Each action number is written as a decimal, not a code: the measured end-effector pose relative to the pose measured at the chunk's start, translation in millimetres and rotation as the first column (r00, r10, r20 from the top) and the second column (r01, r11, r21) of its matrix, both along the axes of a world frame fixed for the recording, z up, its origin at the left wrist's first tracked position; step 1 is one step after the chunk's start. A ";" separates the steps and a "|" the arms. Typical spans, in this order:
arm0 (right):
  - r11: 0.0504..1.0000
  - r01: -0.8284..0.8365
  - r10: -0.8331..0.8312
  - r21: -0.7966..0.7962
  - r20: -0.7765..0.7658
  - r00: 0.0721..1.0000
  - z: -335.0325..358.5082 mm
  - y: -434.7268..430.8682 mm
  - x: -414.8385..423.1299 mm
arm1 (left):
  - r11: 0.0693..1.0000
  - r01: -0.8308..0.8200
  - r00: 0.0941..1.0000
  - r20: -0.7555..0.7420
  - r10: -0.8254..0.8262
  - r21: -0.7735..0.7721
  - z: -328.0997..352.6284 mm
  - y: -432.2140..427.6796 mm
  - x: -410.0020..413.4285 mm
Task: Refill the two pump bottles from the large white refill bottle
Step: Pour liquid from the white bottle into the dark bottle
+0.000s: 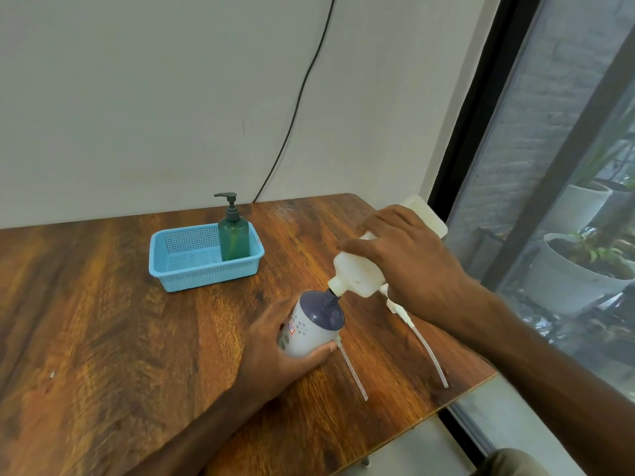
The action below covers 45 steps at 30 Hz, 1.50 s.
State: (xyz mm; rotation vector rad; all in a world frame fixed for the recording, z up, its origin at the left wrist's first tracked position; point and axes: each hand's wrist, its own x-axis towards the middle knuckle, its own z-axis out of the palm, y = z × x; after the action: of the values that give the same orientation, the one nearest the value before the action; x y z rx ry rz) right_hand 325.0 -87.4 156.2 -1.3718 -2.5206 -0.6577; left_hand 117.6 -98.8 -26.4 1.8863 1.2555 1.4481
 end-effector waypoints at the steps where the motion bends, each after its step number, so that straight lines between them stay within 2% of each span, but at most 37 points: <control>1: 1.000 0.015 -0.015 -0.012 0.024 1.000 3.0 -1.3 -2.7 | 1.000 -0.001 1.000 0.000 0.001 -0.003 0.1 0.3 -0.6; 10: 0.999 0.034 -0.029 -0.034 0.158 0.987 15.0 -5.6 -15.7 | 1.000 0.000 1.000 0.003 0.000 -0.029 -0.1 1.0 -2.4; 23: 1.000 0.015 -0.022 0.023 0.316 0.949 25.8 -7.9 -28.6 | 1.000 -0.020 1.000 -0.003 0.019 -0.023 -3.4 4.0 -3.5; 40: 0.998 -0.016 -0.007 0.055 0.389 0.921 29.7 -6.2 -40.9 | 0.999 -0.035 0.999 -0.004 0.035 -0.011 -3.9 4.7 -4.3; 45: 0.999 0.019 -0.034 0.040 0.431 0.902 31.1 -5.4 -44.7 | 0.999 -0.032 0.999 -0.001 0.032 -0.009 -3.2 4.3 -4.1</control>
State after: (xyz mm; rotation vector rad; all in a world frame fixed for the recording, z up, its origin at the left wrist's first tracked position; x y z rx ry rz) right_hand 280.3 -92.8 187.3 -1.3737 -2.8041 -1.1173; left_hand 113.5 -94.6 -29.6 1.8694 1.2960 1.4550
